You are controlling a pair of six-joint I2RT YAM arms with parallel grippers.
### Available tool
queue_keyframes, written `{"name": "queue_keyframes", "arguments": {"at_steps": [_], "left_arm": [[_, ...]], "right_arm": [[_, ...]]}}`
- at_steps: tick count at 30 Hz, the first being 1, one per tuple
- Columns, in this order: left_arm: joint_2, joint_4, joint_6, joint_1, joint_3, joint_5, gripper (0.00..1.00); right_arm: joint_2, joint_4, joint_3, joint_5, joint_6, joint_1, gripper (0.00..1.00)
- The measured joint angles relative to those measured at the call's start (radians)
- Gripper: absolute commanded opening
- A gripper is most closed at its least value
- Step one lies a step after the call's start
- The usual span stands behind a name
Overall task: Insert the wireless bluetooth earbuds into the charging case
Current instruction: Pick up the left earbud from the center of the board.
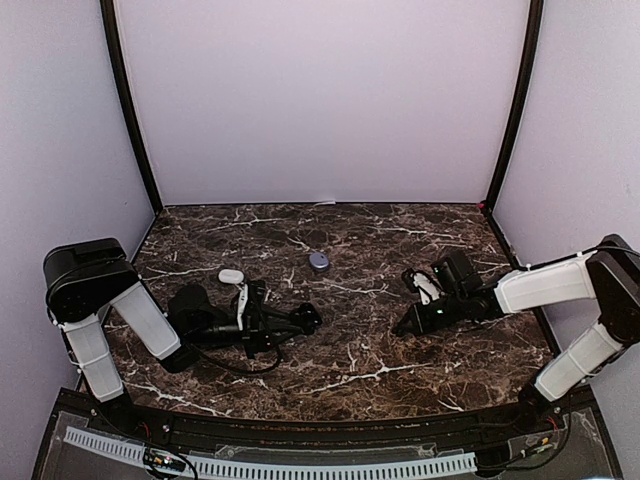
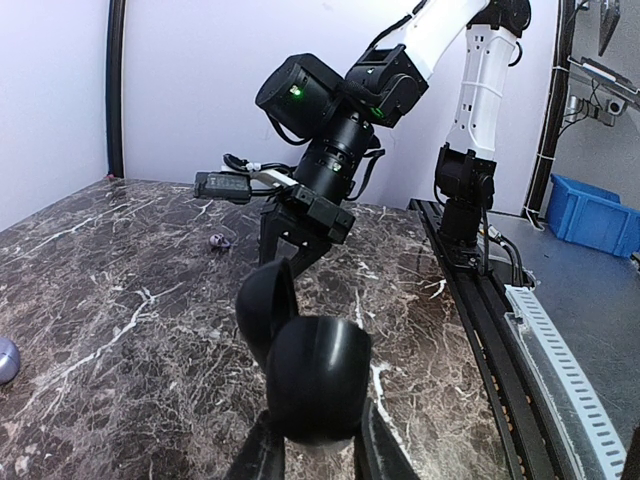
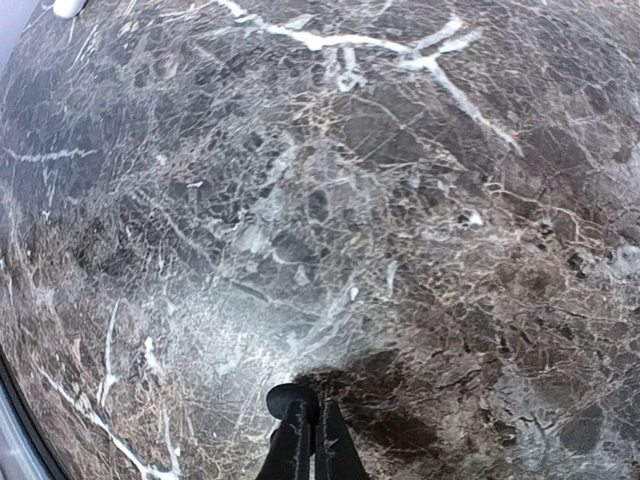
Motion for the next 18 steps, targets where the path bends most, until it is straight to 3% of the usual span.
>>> {"name": "queue_keyframes", "arguments": {"at_steps": [18], "left_arm": [[0.000, -0.002, 0.007, 0.000, 0.000, 0.000, 0.17]], "right_arm": [[-0.068, -0.027, -0.004, -0.055, -0.016, 0.000, 0.00]]}}
